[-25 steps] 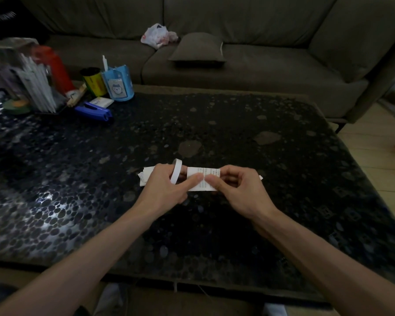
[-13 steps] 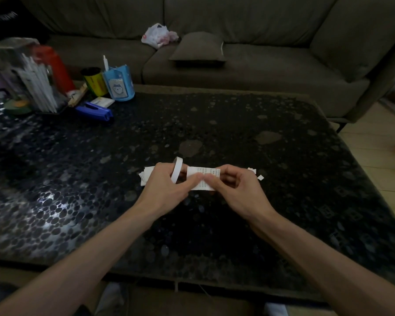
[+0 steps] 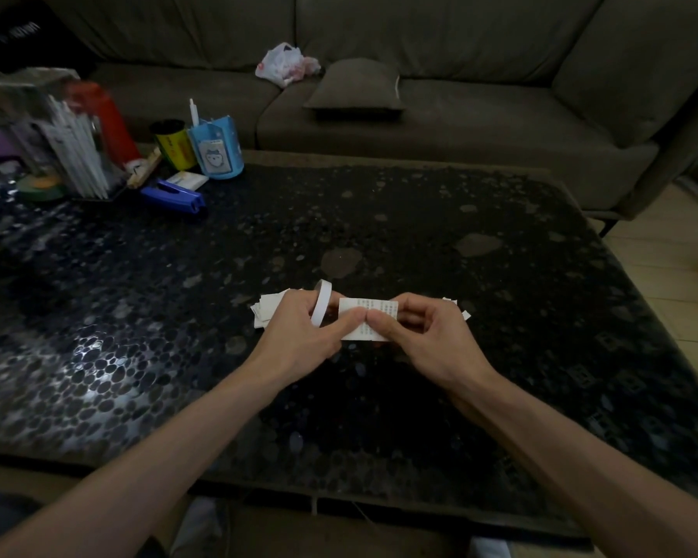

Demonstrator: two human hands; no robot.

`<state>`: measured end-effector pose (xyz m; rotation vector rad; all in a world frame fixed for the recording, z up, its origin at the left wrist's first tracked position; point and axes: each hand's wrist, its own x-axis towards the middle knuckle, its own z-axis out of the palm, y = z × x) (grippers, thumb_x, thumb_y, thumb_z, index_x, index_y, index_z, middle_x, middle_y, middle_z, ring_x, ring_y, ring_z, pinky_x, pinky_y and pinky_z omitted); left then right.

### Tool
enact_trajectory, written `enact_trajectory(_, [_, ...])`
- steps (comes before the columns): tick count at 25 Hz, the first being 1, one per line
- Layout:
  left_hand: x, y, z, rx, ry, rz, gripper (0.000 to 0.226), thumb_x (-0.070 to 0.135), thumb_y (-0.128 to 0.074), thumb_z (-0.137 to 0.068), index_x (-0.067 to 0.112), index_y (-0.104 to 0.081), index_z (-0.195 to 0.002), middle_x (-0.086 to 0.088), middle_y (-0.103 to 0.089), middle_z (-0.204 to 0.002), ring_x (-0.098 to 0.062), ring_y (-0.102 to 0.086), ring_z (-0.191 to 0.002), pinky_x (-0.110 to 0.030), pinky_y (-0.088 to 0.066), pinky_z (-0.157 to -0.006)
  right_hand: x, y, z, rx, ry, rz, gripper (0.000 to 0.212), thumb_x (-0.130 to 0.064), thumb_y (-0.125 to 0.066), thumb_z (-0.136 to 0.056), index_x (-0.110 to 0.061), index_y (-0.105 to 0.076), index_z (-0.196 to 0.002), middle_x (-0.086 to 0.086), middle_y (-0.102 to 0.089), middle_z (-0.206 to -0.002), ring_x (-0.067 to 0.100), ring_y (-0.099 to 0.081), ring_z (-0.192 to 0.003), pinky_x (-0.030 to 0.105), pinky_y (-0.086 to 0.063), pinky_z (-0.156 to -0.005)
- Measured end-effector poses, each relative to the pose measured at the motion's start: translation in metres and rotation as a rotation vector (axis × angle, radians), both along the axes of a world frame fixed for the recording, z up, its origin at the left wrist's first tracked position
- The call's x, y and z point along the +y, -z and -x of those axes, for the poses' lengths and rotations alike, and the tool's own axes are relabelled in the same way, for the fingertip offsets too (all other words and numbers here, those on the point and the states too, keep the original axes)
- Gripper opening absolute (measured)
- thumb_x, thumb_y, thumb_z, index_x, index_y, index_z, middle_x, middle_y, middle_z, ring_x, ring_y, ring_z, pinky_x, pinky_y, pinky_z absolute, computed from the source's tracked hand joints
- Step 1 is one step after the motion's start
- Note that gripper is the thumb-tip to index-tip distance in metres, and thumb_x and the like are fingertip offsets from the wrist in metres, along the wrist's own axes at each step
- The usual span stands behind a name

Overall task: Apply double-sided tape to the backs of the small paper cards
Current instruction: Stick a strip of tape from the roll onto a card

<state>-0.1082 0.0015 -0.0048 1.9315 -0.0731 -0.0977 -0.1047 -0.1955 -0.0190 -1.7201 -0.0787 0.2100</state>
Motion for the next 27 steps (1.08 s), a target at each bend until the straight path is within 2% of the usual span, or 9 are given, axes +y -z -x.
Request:
enact_trajectory(2, [0.0, 0.0, 0.0, -0.018, 0.0, -0.021, 0.015, 0.033, -0.072, -0.096, 0.021, -0.079, -0.101, 0.001, -0.071, -0.064, -0.005, -0.061, -0.049, -0.016, -0.045, -0.049, 0.001, -0.001, 0.0, -0.01, 0.0, 0.02, 0.011, -0.037, -0.075, -0.092, -0.031, -0.078, -0.1, -0.012, -0.08, -0.098, 0.005, -0.077, -0.092, 0.026, -0.064, -0.076])
enact_trajectory(7, [0.002, 0.0, -0.003, -0.05, -0.083, -0.035, 0.009, 0.031, -0.074, -0.095, 0.025, -0.079, -0.096, 0.006, -0.076, -0.075, -0.004, -0.069, -0.06, -0.015, -0.049, -0.053, 0.001, -0.003, -0.001, 0.094, 0.056, -0.057, 0.009, -0.04, -0.08, -0.084, -0.037, -0.081, -0.093, -0.012, -0.08, -0.095, 0.007, -0.078, -0.088, 0.02, -0.062, -0.067])
enact_trajectory(9, [0.002, 0.002, -0.003, -0.033, -0.09, -0.029, 0.011, 0.032, -0.075, -0.094, 0.022, -0.079, -0.094, 0.002, -0.077, -0.074, -0.007, -0.068, -0.056, -0.017, -0.05, -0.052, 0.0, -0.001, -0.001, 0.102, 0.09, -0.048, 0.009, -0.039, -0.082, -0.082, -0.038, -0.081, -0.09, -0.013, -0.08, -0.093, 0.004, -0.078, -0.087, 0.017, -0.06, -0.066])
enact_trajectory(12, [0.004, 0.005, -0.004, -0.019, -0.123, -0.008, 0.014, 0.034, -0.076, -0.093, 0.02, -0.079, -0.094, -0.004, -0.075, -0.07, -0.011, -0.063, -0.05, -0.021, -0.049, -0.048, 0.003, 0.0, -0.001, 0.13, 0.095, -0.098, 0.014, -0.035, -0.084, -0.084, -0.028, -0.081, -0.097, -0.007, -0.081, -0.091, 0.008, -0.078, -0.082, 0.014, -0.058, -0.063])
enact_trajectory(16, [0.013, 0.004, -0.005, -0.018, -0.124, 0.045, 0.011, 0.032, -0.075, -0.094, 0.021, -0.079, -0.094, 0.005, -0.074, -0.066, -0.004, -0.06, -0.048, -0.015, -0.045, -0.047, 0.013, -0.002, -0.004, 0.183, 0.082, -0.153, 0.016, -0.026, -0.083, -0.087, -0.017, -0.081, -0.1, 0.002, -0.082, -0.089, 0.01, -0.078, -0.079, 0.013, -0.056, -0.063])
enact_trajectory(20, [0.034, 0.004, -0.007, 0.013, -0.095, 0.042, 0.013, 0.028, -0.065, -0.102, 0.022, -0.076, -0.105, 0.01, -0.07, -0.062, -0.001, -0.056, -0.05, -0.013, -0.041, -0.048, 0.029, 0.002, -0.018, 0.186, 0.181, -0.107, 0.011, -0.019, -0.075, -0.095, -0.025, -0.079, -0.104, -0.005, -0.081, -0.092, 0.005, -0.077, -0.081, 0.016, -0.057, -0.065])
enact_trajectory(24, [0.066, 0.002, -0.005, 0.226, -0.122, 0.214, 0.019, 0.012, -0.052, -0.107, 0.01, -0.071, -0.106, -0.001, -0.068, -0.074, -0.006, -0.06, -0.051, -0.017, -0.043, -0.046, 0.052, 0.012, -0.038, 0.191, 0.268, -0.01, 0.011, -0.018, -0.075, -0.095, -0.027, -0.076, -0.101, -0.005, -0.08, -0.09, 0.004, -0.077, -0.079, 0.021, -0.059, -0.07])
enact_trajectory(27, [0.093, 0.002, 0.004, 0.16, 0.019, 0.184, 0.028, 0.017, -0.04, -0.111, 0.008, -0.067, -0.113, 0.0, -0.066, -0.067, -0.012, -0.064, -0.061, -0.02, -0.051, -0.059, 0.08, 0.019, -0.047, 0.219, 0.307, 0.001, 0.004, -0.02, -0.079, -0.092, -0.022, -0.078, -0.095, -0.006, -0.079, -0.08, 0.008, -0.078, -0.077, 0.026, -0.062, -0.074])
